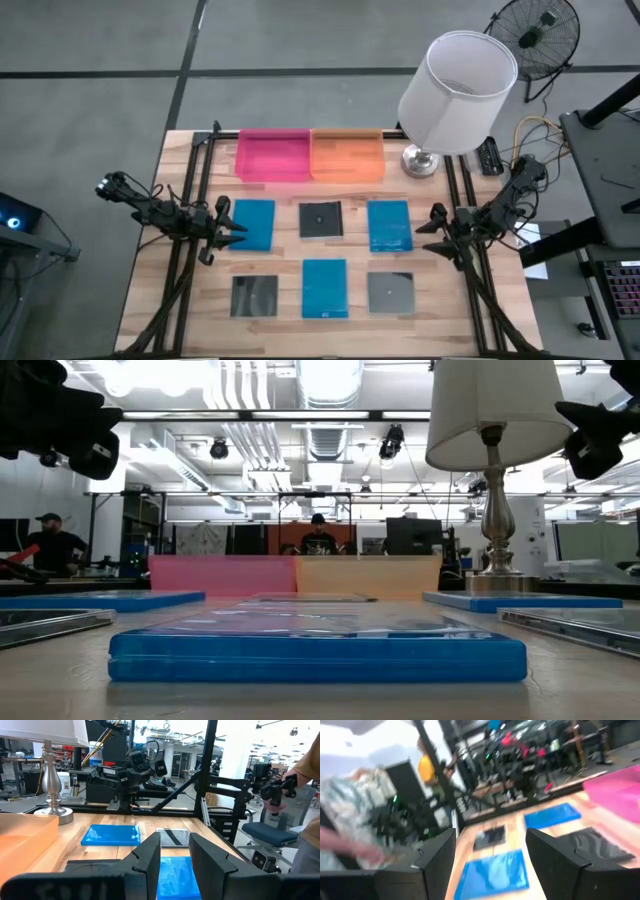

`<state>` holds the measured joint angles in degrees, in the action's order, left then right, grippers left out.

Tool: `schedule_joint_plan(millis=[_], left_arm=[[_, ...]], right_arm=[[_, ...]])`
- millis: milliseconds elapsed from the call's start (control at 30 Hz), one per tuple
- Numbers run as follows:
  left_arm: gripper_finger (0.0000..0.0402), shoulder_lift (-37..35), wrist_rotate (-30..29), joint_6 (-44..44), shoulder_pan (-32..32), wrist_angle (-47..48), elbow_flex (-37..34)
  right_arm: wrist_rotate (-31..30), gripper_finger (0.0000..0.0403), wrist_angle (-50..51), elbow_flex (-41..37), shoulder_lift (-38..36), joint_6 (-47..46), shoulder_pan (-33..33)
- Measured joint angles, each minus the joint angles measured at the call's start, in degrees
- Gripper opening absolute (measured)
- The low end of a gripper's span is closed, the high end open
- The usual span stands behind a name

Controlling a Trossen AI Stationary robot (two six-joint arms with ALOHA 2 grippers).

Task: Pick & place jewel cases by type
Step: Put the bottom blue CD case into the orange bin

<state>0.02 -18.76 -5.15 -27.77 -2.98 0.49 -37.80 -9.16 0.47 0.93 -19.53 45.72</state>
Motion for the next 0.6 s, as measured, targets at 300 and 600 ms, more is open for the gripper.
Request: schedule_joint_plan(millis=[300,600], left_arm=[[0.0087,0.01,-0.02,-0.02,-0.02,0.0,0.0],[0.0087,0.0,-0.02,0.0,-0.02,0.0,0.0]], right_arm=[[-8.9,0.0235,-7.98,0.0,-0.03,-0.01,0.01],[-10.56,0.0235,-9.67,0.02,-0.04,-4.07,-0.02]])
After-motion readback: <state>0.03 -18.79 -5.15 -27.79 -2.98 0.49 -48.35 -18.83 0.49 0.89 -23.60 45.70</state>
